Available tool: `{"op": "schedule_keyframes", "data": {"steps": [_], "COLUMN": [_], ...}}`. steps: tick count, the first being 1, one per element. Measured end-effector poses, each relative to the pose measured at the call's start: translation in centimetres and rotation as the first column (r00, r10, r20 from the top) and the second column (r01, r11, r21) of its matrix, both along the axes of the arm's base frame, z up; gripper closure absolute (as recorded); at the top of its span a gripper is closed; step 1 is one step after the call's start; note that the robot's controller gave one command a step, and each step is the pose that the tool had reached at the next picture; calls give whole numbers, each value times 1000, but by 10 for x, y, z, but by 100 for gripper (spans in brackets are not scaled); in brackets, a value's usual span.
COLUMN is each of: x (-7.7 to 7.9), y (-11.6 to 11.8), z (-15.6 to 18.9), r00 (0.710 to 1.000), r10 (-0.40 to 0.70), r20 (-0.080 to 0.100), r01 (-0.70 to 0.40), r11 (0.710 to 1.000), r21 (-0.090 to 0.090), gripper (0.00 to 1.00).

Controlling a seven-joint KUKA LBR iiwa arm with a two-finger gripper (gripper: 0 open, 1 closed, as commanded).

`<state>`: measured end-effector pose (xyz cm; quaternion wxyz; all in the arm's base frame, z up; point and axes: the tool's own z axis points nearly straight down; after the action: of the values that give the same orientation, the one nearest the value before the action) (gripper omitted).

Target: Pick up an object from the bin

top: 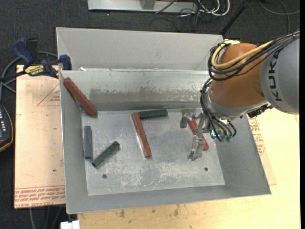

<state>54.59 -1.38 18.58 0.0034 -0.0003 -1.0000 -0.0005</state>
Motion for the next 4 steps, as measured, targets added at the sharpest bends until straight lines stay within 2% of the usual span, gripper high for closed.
{"op": "schedule_keyframes", "data": {"steps": [1, 2, 3, 4], "x": [50, 50, 53, 76], "y": [113, 201, 198, 185], "z": [-17, -113, -109, 4], "r00": [996, 972, 974, 923], "r10": [84, 233, 227, 384], "r20": [11, 3, 8, 19], "r01": [-84, -233, -227, -385], "r11": [996, 972, 974, 923], "r21": [4, 3, 0, -2], "gripper": [0, 0, 100, 100]}}
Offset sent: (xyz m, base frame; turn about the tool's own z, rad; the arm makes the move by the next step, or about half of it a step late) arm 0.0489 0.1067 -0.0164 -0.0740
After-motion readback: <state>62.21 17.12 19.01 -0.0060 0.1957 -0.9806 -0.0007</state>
